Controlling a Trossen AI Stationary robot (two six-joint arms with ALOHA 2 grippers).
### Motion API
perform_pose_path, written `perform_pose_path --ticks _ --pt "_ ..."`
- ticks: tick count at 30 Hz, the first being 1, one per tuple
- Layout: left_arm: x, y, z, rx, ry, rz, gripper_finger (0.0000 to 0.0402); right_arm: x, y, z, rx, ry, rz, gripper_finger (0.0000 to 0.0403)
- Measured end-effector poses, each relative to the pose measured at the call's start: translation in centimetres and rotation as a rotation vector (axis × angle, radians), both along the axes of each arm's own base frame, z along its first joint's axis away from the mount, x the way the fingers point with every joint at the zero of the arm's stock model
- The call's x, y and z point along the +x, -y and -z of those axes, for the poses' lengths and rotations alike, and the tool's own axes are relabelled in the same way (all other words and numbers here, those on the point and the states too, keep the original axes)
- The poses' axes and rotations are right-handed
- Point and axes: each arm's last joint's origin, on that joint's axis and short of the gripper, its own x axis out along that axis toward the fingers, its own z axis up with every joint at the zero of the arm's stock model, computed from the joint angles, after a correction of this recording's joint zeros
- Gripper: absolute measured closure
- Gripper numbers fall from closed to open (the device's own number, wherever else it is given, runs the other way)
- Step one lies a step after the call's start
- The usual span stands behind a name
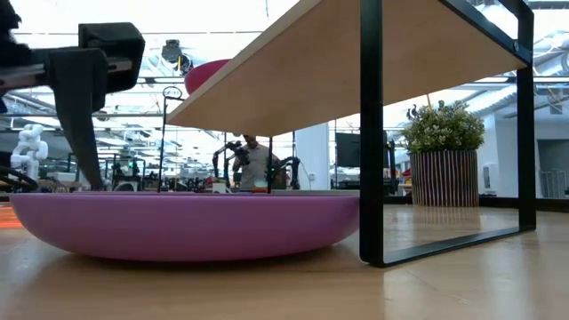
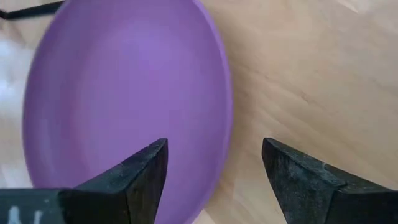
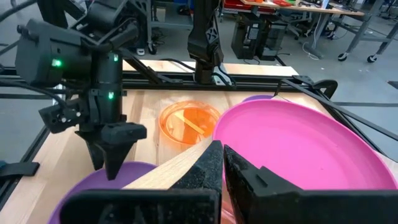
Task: Place and stack plates onto a shelf
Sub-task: Stack the bottom purple plate on top of the pink plate on the shelf
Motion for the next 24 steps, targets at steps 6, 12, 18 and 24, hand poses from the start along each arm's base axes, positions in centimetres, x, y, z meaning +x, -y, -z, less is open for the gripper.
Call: perform_pose_path --ticks 6,12,18,24 --pt "0.2 0.2 1.1 0.055 -0.017 0.06 0.0188 0.0 0.0 0.0 0.0 0.0 0.0 0.0403" --pt "0.5 -0.1 1.2 0.061 -0.023 0.07 0.0263 0.0 0.0 0.0 0.0 0.0 0.0 0.0403" --pt "1.0 -0.7 1.3 0.075 -0.041 0.109 0.0327 0.0 0.0 0.0 0.0 -0.001 0.0 0.0403" --pt "1.1 -0.9 1.4 0.102 -0.035 0.14 0.0349 0.0 0.0 0.0 -0.001 -0.001 -0.001 0.0403"
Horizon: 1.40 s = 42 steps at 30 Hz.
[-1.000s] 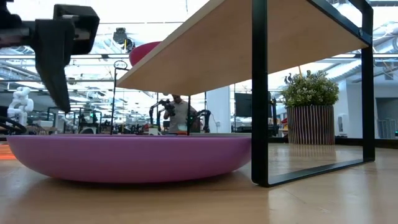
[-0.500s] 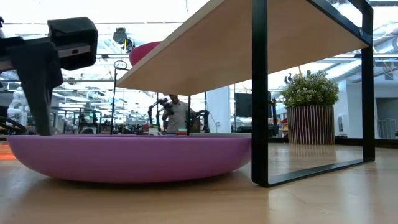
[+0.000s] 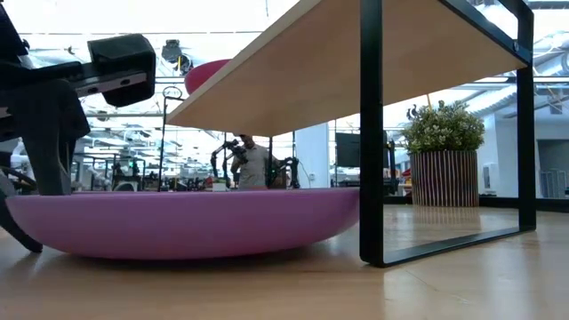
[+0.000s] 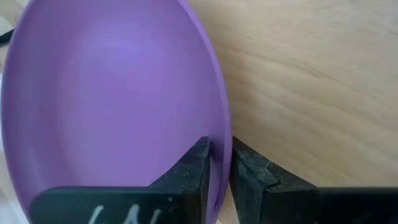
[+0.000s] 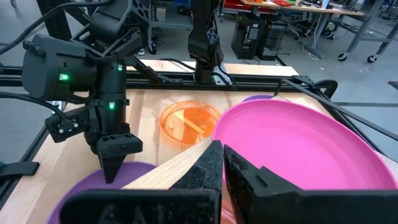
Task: Place and stack plates onto a shelf
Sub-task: Stack the bottom purple plate on top of the pink plate on the shelf
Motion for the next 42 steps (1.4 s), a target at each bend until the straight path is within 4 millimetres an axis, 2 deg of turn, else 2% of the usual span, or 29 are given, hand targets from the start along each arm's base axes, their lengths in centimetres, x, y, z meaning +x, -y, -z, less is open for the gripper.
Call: perform_pose_path --ticks 6,16,24,30,42 --pt "0.0 -0.1 -0.2 0.002 0.009 -0.021 0.0387 0.0 0.0 0.0 -0.003 0.0 -0.001 0.0403" --pt "-1.1 1.4 -0.9 -0.015 0.021 -0.022 0.0387 -0.1 -0.1 0.1 0.008 -0.006 0.001 0.0403" --pt "-2.7 1.8 -4.2 -0.1 0.054 -0.048 0.0386 -0.3 -0.7 0.1 0.026 -0.012 -0.015 0.0403" --pt "-4.5 1.2 -6.1 -0.106 0.02 -0.076 0.0385 -0.5 -1.0 0.2 0.022 -0.018 -0.027 0.0403" --pt "-7.4 0.7 -10.2 -0.231 0.007 -0.104 0.0385 -0.6 -1.0 0.5 0.01 -0.051 -0.024 0.0403"
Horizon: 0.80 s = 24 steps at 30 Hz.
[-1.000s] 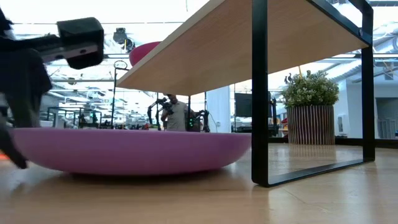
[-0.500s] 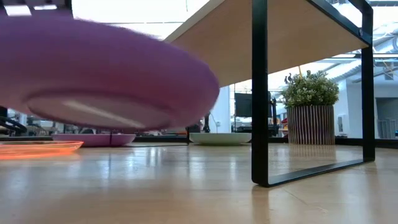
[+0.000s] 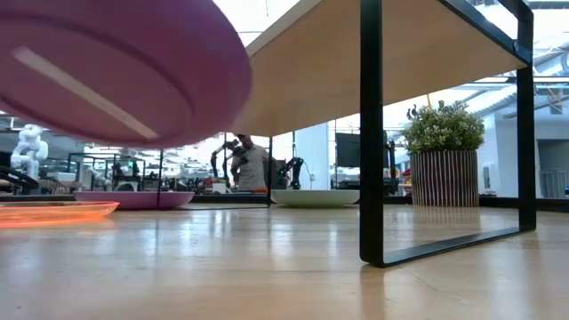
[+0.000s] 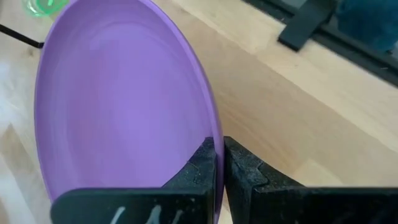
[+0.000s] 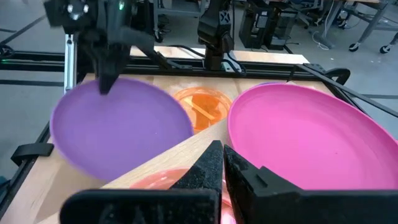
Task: Place and stack plates onto a shelf
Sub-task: Stack the bottom purple plate on top of the pink plate on the shelf
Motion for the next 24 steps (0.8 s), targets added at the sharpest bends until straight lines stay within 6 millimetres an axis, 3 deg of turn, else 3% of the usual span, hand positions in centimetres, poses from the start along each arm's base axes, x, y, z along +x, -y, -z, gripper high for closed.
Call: perform_pose_path --ticks 6,19,24 --pt "-1.2 -0.1 -2.1 0.001 -0.03 -0.007 0.0385 0.0 0.0 0.0 -0.001 -0.003 0.0 0.0403" --pt "-1.6 0.9 -8.1 -0.049 0.001 0.017 0.0385 0.0 0.0 0.1 -0.017 -0.012 -0.005 0.0403" --pt "-1.8 0.5 -10.2 -0.009 0.01 0.01 0.0385 -0.1 0.0 0.0 -0.034 -0.01 -0.012 0.0403"
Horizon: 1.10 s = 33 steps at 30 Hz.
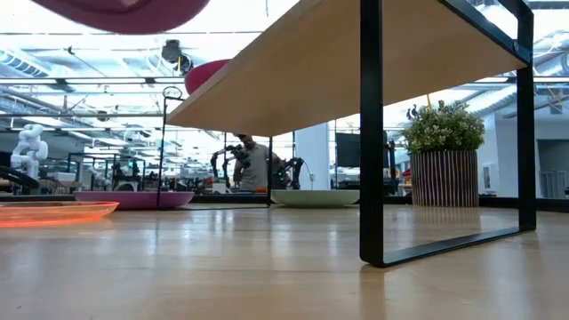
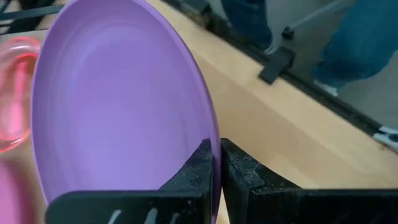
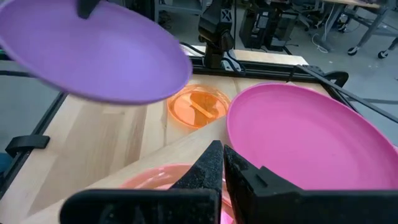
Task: Place and stack plates onto a shelf
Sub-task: Stack the bottom purple plate on top of the pink plate on the shelf
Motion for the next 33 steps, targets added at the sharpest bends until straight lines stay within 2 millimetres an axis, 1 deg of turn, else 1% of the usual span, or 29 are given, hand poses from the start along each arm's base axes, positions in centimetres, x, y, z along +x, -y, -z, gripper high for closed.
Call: perform_pose_path --ticks 6,9,12,15,19,24,29,33 --pt "-0.2 -0.8 -2.3 0.042 0.011 -0.003 0.0385 -0.8 0.0 -0.9 0.012 0.024 -0.01 0.0403" --pt "0.0 -1.5 -3.4 0.07 0.013 -0.01 0.0385 -1.1 -0.2 -1.1 0.015 0.023 -0.017 0.0403" --pt "0.5 -2.4 -4.2 0.106 0.024 -0.015 0.0385 -1.3 -0.3 -1.0 0.01 0.007 -0.022 0.0403" --pt "1.1 -3.5 -4.4 0.183 0.023 -0.019 0.0385 -1.4 -0.2 -0.9 0.012 -0.013 -0.018 0.0403" --pt "2.6 -5.6 -4.3 0.3 0.01 -0.021 0.0385 -1.4 -0.3 -0.8 0.032 -0.017 -0.012 0.0403" --pt "4.7 -8.8 -4.3 0.406 0.001 -0.056 0.0385 -1.7 -0.4 -1.0 0.014 -0.019 -0.029 0.0403" --pt "6.3 -11.8 -4.3 0.456 -0.022 -0.116 0.0385 -2.3 -0.1 -1.4 0.013 -0.022 -0.026 0.0403" --pt "7.4 -13.7 -4.5 0.464 -0.012 -0.172 0.0385 -2.8 0.1 -1.9 0.014 -0.019 -0.026 0.0403"
